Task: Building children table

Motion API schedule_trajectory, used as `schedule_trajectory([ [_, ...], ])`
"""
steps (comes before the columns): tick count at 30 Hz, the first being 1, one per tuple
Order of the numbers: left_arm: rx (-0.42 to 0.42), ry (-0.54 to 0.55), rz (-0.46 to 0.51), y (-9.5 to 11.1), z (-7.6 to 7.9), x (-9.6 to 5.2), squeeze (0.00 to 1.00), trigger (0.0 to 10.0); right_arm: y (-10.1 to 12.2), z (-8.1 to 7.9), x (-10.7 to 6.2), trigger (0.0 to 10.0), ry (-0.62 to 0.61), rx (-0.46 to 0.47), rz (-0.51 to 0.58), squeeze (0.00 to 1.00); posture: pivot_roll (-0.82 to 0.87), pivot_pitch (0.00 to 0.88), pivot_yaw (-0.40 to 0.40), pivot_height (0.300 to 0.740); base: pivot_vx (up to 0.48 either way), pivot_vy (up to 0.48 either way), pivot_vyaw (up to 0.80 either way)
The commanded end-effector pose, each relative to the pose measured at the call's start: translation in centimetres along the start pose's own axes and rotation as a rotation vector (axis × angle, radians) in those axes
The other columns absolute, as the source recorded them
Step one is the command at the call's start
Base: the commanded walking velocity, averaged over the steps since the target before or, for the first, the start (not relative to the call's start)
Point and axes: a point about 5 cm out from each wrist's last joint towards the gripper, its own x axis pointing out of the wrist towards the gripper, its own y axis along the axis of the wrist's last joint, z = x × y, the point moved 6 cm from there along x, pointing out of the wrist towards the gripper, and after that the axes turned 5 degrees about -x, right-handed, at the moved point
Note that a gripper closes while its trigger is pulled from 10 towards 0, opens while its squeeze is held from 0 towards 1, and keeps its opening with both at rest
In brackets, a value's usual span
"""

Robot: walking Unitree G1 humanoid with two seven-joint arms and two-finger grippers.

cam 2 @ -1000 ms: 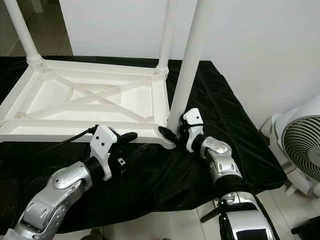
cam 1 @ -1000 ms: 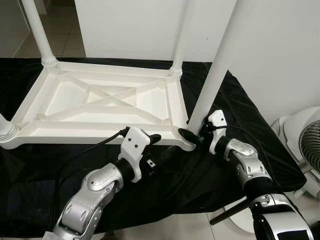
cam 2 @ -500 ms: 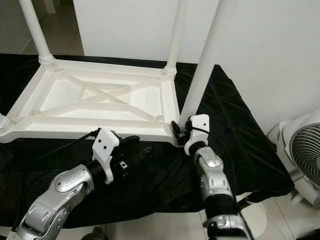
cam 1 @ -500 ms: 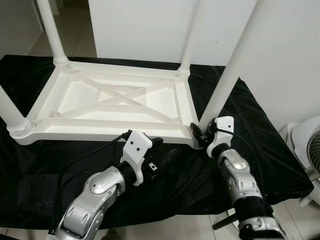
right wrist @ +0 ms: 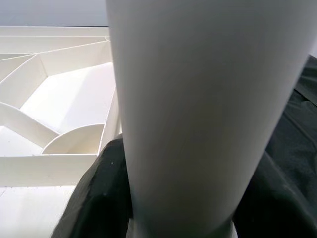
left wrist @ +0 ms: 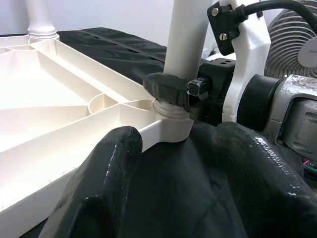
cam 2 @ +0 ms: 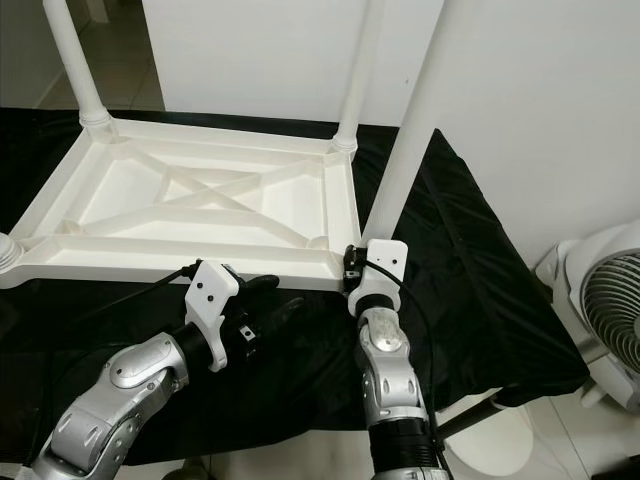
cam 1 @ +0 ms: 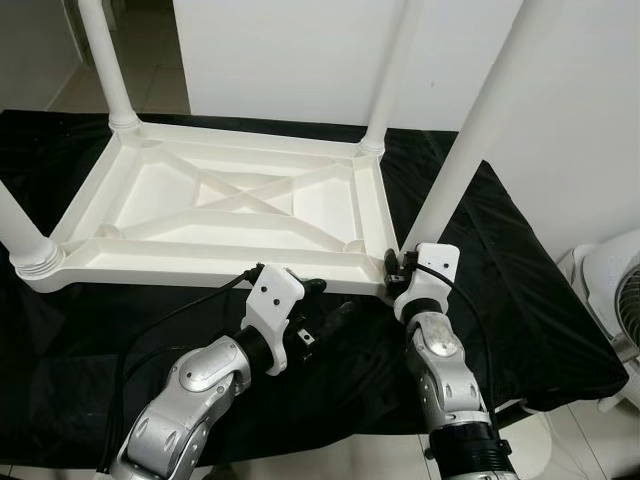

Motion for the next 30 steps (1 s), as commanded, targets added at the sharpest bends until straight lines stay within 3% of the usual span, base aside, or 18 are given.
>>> schedule_trajectory([
  [1,0.006,-0.017,0.003,-0.1,0.3,0.1,0.0,10.0,-1.8,1.3,-0.4,10.0,-0.018,0.012,-0.069,1.0,0.15,0.017,-0.092,0.74,0.0,0.0,0.0],
  [5,0.006,-0.016,0.003,-0.1,0.3,0.1,0.0,10.0,-1.2,1.3,-0.2,10.0,0.029,0.018,-0.043,1.0,0.15,0.016,-0.093,0.74,0.0,0.0,0.0],
  [8,0.007,-0.016,0.003,-0.1,0.3,0.1,0.0,10.0,-0.8,0.8,-0.2,10.0,0.133,0.007,-0.032,1.0,0.15,0.016,-0.094,0.74,0.0,0.0,0.0],
  [9,0.007,-0.016,0.003,-0.1,0.3,0.2,0.0,10.0,-0.8,0.7,-0.1,10.0,0.176,-0.003,-0.03,0.73,0.15,0.017,-0.094,0.74,0.0,0.0,0.0],
  [10,0.007,-0.016,0.003,-0.1,0.3,0.2,0.0,10.0,-0.8,0.7,-0.1,10.0,0.176,-0.003,-0.03,0.73,0.15,0.017,-0.094,0.74,0.0,0.0,0.0],
  [11,0.008,-0.016,0.004,0.0,0.3,0.2,0.0,10.0,-0.6,0.6,-0.1,10.0,0.24,-0.012,-0.026,0.0,0.15,0.017,-0.095,0.74,0.0,0.0,0.0],
  [13,0.009,-0.016,0.003,0.0,0.3,0.1,0.0,10.0,-0.4,0.5,0.0,10.0,0.347,-0.025,-0.017,0.0,0.15,0.018,-0.093,0.74,0.0,0.0,0.0],
  [17,0.011,-0.016,0.002,-0.1,0.2,0.1,0.0,10.0,-0.2,0.3,0.0,10.0,0.434,-0.046,-0.009,0.0,0.16,0.02,-0.093,0.74,0.0,0.0,0.0],
  [21,0.015,-0.013,-0.002,-0.1,0.2,0.0,0.0,10.0,-0.3,-0.9,-0.4,10.0,0.659,-0.09,-0.005,0.0,0.16,0.02,-0.09,0.74,0.0,0.0,0.0],
  [30,0.019,-0.005,-0.012,-0.4,0.1,-0.2,0.0,10.0,0.2,-1.8,0.4,10.0,0.792,-0.124,0.015,0.0,0.18,0.02,-0.088,0.74,0.0,0.0,0.0],
])
